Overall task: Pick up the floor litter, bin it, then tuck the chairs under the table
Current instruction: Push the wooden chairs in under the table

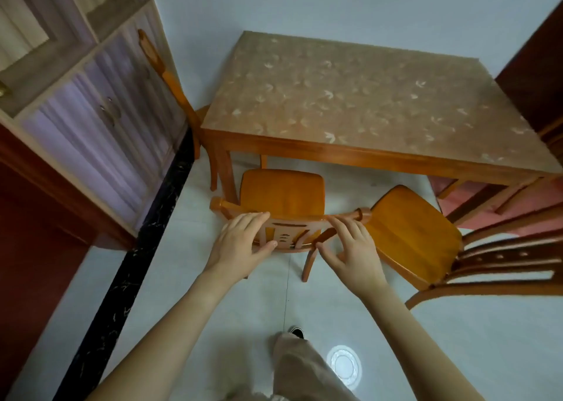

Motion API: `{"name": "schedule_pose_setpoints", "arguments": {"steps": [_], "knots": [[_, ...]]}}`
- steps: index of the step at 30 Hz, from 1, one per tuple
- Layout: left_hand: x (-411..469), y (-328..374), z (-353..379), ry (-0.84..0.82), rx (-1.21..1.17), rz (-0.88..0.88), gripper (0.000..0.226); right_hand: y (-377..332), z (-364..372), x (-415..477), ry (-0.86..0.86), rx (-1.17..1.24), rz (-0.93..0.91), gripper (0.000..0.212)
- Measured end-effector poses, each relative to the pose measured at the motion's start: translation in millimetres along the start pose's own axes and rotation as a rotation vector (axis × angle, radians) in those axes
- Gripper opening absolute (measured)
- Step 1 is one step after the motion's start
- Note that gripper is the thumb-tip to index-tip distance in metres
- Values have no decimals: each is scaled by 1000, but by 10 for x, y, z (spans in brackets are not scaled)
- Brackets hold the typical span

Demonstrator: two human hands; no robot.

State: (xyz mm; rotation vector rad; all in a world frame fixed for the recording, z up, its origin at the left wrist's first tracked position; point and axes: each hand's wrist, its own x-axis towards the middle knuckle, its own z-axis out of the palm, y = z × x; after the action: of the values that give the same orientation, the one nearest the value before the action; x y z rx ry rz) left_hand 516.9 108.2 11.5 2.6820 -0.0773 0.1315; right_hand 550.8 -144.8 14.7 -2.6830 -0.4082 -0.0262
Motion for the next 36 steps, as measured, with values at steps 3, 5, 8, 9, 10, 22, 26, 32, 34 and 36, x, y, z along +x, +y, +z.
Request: {"name": "schedule_pose_setpoints", "arguments": {"steps": [3, 5, 8, 9, 10, 22, 26, 32, 34, 36], "knots": [[294, -23, 177, -21, -35, -92, 68, 247, 115, 440, -106, -43, -59, 68], [460, -47, 295, -39, -46, -147, 69, 375, 216, 694, -182, -80, -108, 70], [637, -131, 446, -48, 12, -164, 70, 540, 413, 973, -326, -118, -138, 68], [681, -166, 483, -48, 23, -162, 70, 581, 479, 1031, -361, -137, -149, 66], [720, -207, 518, -48, 25, -162, 69, 615, 534, 1076, -379, -158, -162, 64], [960, -609, 812, 43, -187, -120, 54, 709, 741, 1132, -159, 21, -163, 54], [1041, -569, 840, 66, -189, -106, 49, 735, 726, 1210, -143, 19, -151, 54], [1183, -674, 786, 35, -173, -80, 46, 643, 731, 1339, -157, -7, -114, 59], [1252, -738, 762, 22, -171, -78, 47, 598, 750, 1393, -151, -2, -103, 60], [1344, -813, 728, 8, -173, -69, 46, 545, 771, 1462, -135, 2, -97, 62]]}}
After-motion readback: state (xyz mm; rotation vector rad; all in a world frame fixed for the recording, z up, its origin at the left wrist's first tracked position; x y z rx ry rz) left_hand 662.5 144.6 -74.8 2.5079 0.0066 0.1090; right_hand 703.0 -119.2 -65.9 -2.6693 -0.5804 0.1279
